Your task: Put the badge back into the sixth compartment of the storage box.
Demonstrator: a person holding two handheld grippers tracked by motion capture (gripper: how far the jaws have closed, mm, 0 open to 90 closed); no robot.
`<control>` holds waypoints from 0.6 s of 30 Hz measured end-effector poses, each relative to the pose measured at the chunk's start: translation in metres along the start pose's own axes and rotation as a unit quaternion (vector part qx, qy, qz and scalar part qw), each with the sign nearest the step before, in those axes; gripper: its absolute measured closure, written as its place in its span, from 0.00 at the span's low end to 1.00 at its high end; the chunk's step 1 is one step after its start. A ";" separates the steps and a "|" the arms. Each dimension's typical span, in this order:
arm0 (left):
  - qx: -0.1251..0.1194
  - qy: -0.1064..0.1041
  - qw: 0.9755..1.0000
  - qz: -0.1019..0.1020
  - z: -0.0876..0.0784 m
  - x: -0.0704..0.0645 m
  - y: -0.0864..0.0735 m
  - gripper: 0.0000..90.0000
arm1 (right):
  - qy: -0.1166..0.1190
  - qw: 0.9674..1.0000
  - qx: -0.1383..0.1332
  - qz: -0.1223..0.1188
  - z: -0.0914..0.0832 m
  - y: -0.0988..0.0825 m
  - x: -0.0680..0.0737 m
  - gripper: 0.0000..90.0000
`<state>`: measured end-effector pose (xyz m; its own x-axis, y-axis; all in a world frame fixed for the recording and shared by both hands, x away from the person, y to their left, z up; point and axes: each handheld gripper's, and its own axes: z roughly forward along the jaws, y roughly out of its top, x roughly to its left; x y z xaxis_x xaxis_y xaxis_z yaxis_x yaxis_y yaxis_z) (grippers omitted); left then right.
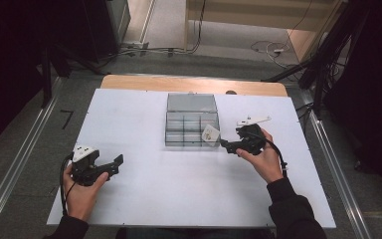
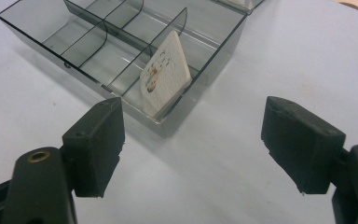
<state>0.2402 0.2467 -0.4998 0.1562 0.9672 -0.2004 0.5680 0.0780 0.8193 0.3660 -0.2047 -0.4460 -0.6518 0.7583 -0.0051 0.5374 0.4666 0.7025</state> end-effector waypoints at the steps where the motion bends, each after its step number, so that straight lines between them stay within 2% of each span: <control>1: 0.000 0.000 1.000 0.000 0.000 0.000 0.000 0.11 | 0.000 1.000 0.000 0.001 0.000 -0.001 0.000 0.22; 18: 0.000 0.000 1.000 -0.001 0.000 0.000 0.000 0.11 | -0.004 1.000 0.002 0.013 -0.005 -0.012 -0.008 0.22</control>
<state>0.2402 0.2468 -0.4998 0.1563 0.9669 -0.2019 0.5685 0.0791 0.8188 0.3620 -0.2185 -0.4506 -0.6338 0.7735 0.0068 0.5558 0.4492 0.6995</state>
